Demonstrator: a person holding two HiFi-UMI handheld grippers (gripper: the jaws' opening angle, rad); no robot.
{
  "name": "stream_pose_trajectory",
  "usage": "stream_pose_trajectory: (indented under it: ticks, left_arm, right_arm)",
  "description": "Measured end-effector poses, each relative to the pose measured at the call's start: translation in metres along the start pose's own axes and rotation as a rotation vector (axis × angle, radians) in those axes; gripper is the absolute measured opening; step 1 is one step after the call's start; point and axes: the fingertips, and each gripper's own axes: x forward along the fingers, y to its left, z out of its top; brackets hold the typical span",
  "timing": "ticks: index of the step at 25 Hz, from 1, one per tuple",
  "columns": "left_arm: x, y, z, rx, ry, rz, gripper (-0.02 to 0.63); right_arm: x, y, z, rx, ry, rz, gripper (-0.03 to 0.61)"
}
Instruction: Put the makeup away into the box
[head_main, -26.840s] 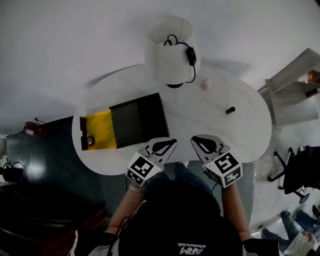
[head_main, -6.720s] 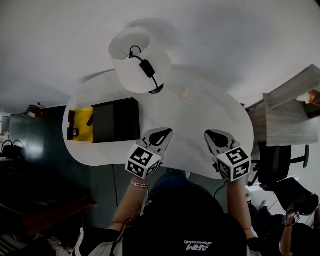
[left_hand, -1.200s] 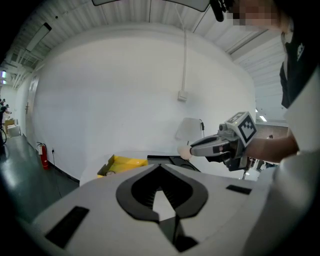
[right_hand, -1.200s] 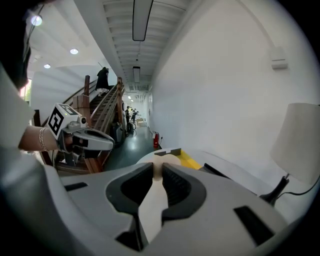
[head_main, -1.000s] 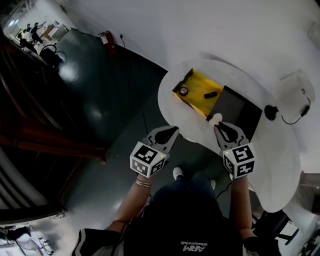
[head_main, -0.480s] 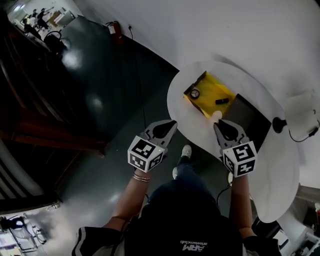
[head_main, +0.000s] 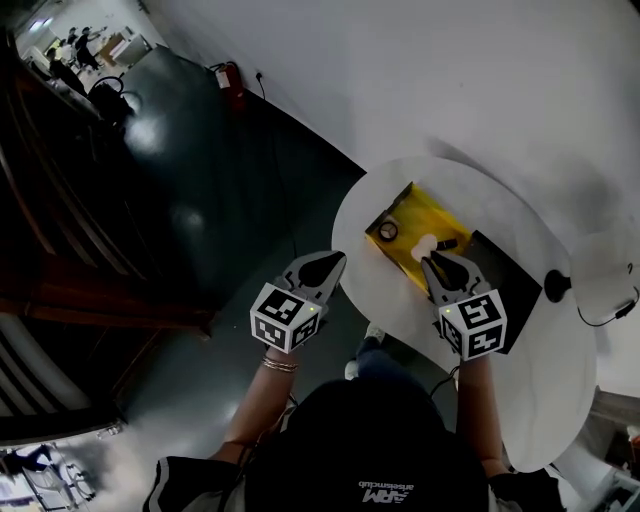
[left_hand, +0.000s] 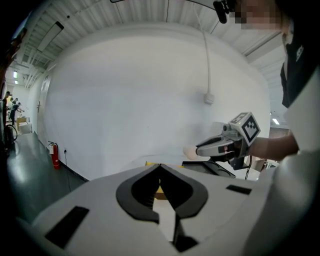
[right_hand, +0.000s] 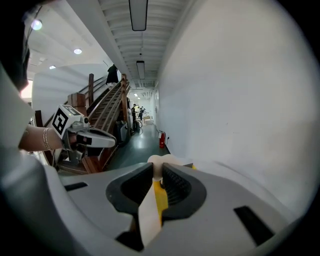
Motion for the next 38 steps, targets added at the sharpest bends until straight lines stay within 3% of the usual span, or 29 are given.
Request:
stream_pose_trajectory:
  ticks: [23,38]
  left_arm:
    - [0.082,0.024,0.021,0.013,0.073,-0.004,0.018]
    - [0.146,0.035,0.022,0.053,0.140,-0.145,0.018]
  right_arm:
    - [0.029,-0.064,-0.001,0.090,0.011,0.025,0.074]
    - [0.046,-0.086,-0.023,0.167,0.076,-0.047,0.075]
